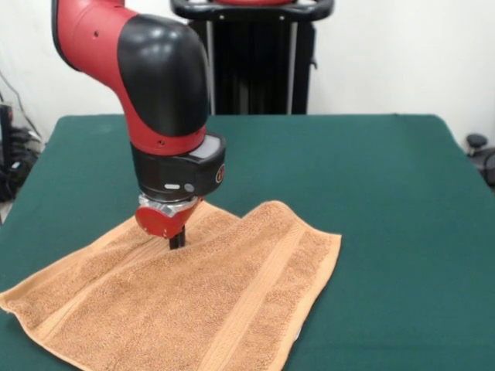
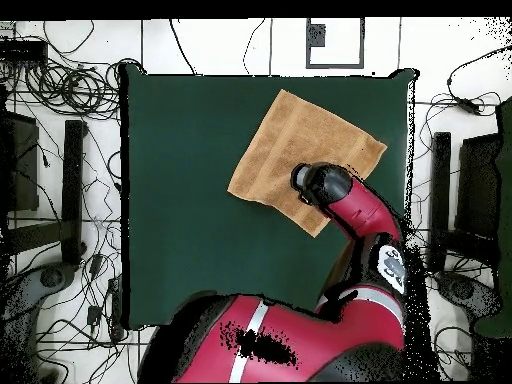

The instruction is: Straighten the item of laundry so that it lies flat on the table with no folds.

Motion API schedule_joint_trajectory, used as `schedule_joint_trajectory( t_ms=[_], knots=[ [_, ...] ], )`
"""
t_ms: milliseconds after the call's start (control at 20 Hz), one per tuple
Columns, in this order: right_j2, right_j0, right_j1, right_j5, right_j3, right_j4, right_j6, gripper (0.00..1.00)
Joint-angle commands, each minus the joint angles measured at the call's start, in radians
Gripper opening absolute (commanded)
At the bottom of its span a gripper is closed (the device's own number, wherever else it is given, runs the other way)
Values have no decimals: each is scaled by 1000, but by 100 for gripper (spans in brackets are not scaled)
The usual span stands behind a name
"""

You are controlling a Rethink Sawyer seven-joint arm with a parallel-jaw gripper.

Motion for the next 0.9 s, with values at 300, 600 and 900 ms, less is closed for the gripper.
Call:
schedule_joint_trajectory(
  t_ms=[300, 600, 900],
  knots=[
    [156, -15, -8, 11, 130, -56, -46, 0],
    [163, -23, -43, 6, 176, -70, -50, 0],
    [170, -23, -121, -5, 272, -82, -35, 0]
  ],
)
